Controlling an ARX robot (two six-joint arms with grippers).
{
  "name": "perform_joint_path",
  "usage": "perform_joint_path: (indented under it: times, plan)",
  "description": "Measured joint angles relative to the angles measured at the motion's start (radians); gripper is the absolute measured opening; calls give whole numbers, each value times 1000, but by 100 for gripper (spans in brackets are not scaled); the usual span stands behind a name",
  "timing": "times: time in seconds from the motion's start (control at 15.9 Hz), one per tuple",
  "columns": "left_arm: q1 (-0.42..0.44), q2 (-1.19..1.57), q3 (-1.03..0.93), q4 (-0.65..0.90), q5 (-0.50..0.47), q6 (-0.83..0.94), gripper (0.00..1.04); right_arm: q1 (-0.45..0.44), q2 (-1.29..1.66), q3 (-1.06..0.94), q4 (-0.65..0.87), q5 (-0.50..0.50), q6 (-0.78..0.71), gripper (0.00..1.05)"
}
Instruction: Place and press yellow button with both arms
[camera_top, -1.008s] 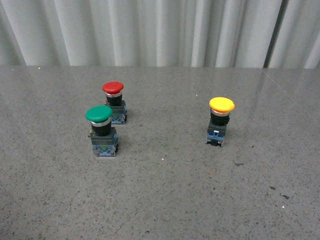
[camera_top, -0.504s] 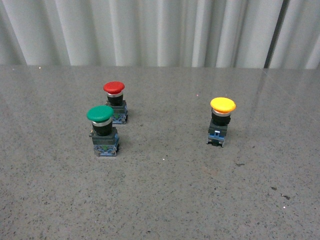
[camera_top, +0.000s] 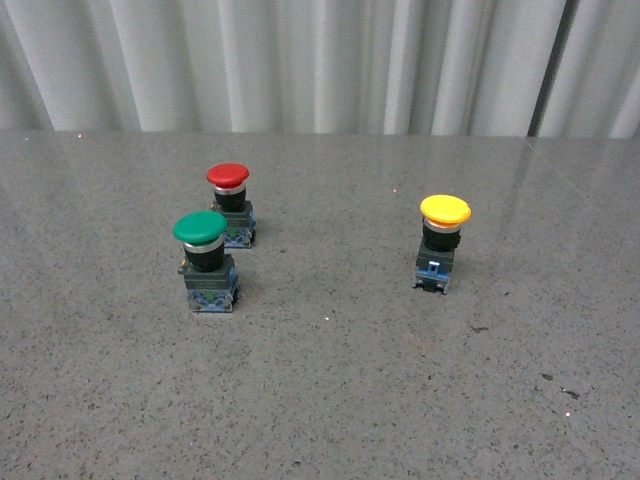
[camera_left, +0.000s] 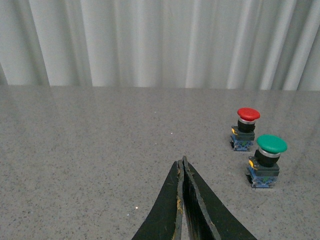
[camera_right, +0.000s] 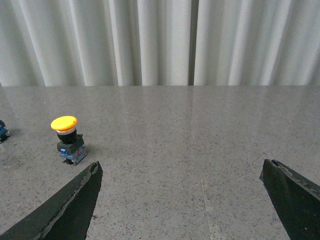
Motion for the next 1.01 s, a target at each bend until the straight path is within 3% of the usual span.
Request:
perform_joint_path:
  times: [0.25, 0.38, 0.69, 1.01]
  plan:
    - [0, -71, -31, -27, 0, 0, 2, 0, 0, 0, 0, 0, 0, 98]
    - [0, -208, -30, -214, 0, -1, 2, 0, 0, 0, 0, 0, 0, 98]
    - [0, -231, -30, -205, 0, -1, 2, 0, 0, 0, 0, 0, 0, 98]
    - [0, -231, -30, -203, 0, -1, 53, 0, 0, 0, 0, 0, 0, 98]
